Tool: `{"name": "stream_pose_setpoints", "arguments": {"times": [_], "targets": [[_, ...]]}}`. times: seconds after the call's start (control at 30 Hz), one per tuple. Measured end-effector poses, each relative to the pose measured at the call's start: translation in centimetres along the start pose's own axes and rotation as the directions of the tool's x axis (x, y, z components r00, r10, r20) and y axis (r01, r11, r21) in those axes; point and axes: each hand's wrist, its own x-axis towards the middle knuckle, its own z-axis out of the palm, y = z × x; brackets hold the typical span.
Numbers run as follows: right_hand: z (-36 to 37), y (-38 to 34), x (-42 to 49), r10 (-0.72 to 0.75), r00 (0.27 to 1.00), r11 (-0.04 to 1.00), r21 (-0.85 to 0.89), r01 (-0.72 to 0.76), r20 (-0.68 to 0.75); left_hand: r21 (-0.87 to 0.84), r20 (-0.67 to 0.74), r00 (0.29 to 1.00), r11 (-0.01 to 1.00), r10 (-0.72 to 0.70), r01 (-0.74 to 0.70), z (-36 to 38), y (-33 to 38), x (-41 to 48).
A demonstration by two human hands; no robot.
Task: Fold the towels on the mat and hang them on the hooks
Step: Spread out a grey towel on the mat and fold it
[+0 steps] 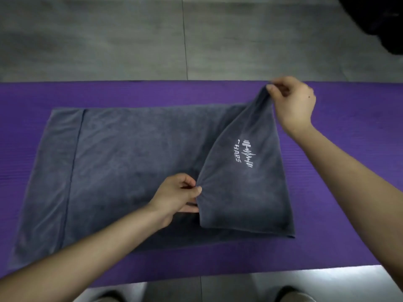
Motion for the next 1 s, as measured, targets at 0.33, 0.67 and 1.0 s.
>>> {"name": "stream_pose_setpoints", "arguments": {"times": [0.33, 0.67, 1.0], "targets": [[1.2, -19.7, 4.2, -0.171, 0.974, 0.946, 0.301, 0.121, 0.146, -0.152, -0.066, 0.983, 0.972, 0.169, -0.177, -12.3, 5.5, -10.7], [15.6, -34.1, -1.7, -0.197, 0.923, 0.952, 0.288, 0.1, 0.331, -0.259, -0.256, 0.963, 0.954, 0.082, -0.15, -27.2, -0.8, -13.6], [30.8, -34.9, -7.3, -0.132, 0.879, 0.967, 0.253, 0.013, 0.459, -0.152, -0.522, 0.85, 0.988, -0.069, -0.013, -32.6, -9.2, -8.2]]}}
